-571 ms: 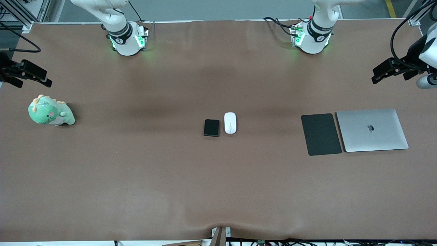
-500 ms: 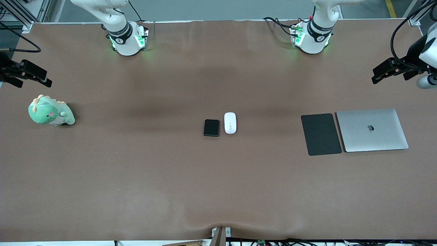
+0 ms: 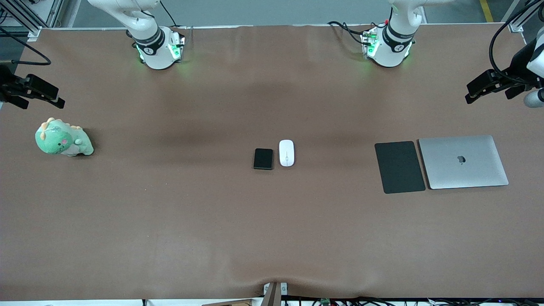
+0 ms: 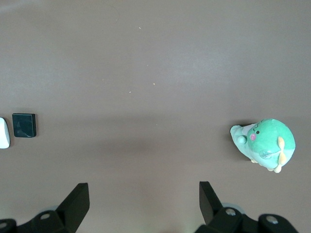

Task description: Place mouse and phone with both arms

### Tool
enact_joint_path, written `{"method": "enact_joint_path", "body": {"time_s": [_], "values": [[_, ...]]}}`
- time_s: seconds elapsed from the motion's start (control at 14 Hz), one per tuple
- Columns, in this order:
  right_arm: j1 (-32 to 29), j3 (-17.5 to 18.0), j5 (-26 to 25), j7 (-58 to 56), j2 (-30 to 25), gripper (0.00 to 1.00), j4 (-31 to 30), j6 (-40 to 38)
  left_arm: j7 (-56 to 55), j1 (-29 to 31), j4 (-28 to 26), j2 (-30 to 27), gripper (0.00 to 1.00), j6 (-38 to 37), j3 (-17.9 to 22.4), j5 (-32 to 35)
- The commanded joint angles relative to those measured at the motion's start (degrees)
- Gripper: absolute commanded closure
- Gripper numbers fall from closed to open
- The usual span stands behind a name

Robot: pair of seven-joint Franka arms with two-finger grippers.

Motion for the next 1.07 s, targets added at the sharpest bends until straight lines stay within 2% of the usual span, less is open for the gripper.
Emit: {"method": "enact_joint_path", "body": {"time_s": [0.0, 0.14, 0.29, 0.5, 0.64, 0.79, 1.0], "values": [[-0.7, 0.4, 0.8, -0.1, -0.3, 0.0, -0.2, -0.3, 0.0, 0.2, 1.4, 1.4, 0.0, -0.6, -0.5, -0.2], [-0.7, 0.4, 0.8, -0.1, -0.3, 0.0, -0.1, -0.3, -2.4, -0.3, 1.3, 3.0, 0.0, -0.4, -0.7, -0.8], [-0.7, 0.4, 0.8, -0.1, -0.3, 0.0, -0.1, -0.5, -5.7, -0.5, -0.7, 4.0, 0.0, 2.5, -2.8, -2.4], [-0.6, 0.4, 0.8, -0.1, -0.3, 0.0, -0.1, -0.6, -15.7, -0.8, -6.2, 5.9, 0.0, 9.8, -9.0, -2.0], [-0.6, 0.4, 0.8, -0.1, -0.3, 0.0, -0.1, -0.6, -21.8, -0.8, -11.0, 7.4, 0.0, 17.7, -13.4, -1.7], [-0.6, 0.4, 0.8, -0.1, -0.3, 0.0, -0.2, -0.6, -22.5, -2.5, -13.2, 11.5, 0.0, 23.6, -16.4, -1.6], [-0.6, 0.4, 0.8, -0.1, -0.3, 0.0, -0.1, -0.6, -25.4, -7.6, -13.2, 18.0, 0.0, 30.0, -16.6, -1.1]]}}
